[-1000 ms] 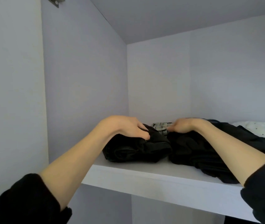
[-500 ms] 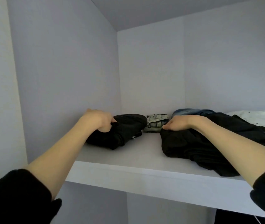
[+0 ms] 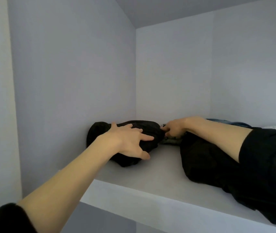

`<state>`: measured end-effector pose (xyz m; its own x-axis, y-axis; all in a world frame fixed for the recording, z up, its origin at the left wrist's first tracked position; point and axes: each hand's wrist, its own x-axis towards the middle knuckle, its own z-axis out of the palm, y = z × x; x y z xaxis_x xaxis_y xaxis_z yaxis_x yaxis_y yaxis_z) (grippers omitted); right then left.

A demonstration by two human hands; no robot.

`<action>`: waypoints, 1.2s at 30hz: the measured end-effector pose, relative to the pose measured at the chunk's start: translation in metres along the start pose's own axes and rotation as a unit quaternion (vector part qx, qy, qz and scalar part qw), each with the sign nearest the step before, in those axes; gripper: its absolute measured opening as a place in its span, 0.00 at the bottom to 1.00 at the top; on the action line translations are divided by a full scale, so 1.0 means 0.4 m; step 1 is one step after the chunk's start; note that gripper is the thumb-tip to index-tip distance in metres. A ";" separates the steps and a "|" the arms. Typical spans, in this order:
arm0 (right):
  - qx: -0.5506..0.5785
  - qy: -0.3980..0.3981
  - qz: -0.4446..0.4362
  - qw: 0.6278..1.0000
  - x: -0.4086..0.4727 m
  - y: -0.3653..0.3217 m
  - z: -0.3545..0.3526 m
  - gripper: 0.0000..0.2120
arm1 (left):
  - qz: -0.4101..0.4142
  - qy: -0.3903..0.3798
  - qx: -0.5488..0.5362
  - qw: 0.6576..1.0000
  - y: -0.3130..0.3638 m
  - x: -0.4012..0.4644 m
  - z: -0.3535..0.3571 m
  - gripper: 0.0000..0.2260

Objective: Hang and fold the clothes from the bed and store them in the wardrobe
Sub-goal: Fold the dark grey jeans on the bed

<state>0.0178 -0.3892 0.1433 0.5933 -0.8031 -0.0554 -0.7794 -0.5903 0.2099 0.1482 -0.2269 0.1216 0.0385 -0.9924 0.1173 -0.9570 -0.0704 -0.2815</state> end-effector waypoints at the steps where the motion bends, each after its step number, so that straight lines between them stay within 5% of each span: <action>1: -0.002 -0.006 0.001 1.000 0.003 -0.005 -0.007 0.20 | 0.001 0.011 -0.005 1.000 0.001 0.001 0.006 0.29; 14: 0.084 0.011 -0.072 0.994 0.096 0.024 0.044 0.25 | -0.065 0.076 0.006 0.995 0.036 0.019 0.032 0.24; 18: -0.079 0.071 -0.028 0.994 0.115 0.058 0.078 0.35 | -0.075 0.070 0.013 0.995 0.034 0.028 0.032 0.24; 24: -0.192 0.136 0.009 0.972 0.097 0.061 0.075 0.21 | -0.098 0.062 0.018 0.993 0.042 0.063 0.037 0.25; 36: -0.106 0.109 0.053 0.987 0.067 0.103 0.062 0.17 | -0.119 0.026 0.023 0.992 0.060 0.237 0.038 0.24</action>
<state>-0.0034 -0.4369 0.1262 0.5575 -0.8095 0.1843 -0.7937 -0.4546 0.4042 0.1333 -0.3240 0.1114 0.2458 -0.9408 0.2335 -0.9087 -0.3075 -0.2824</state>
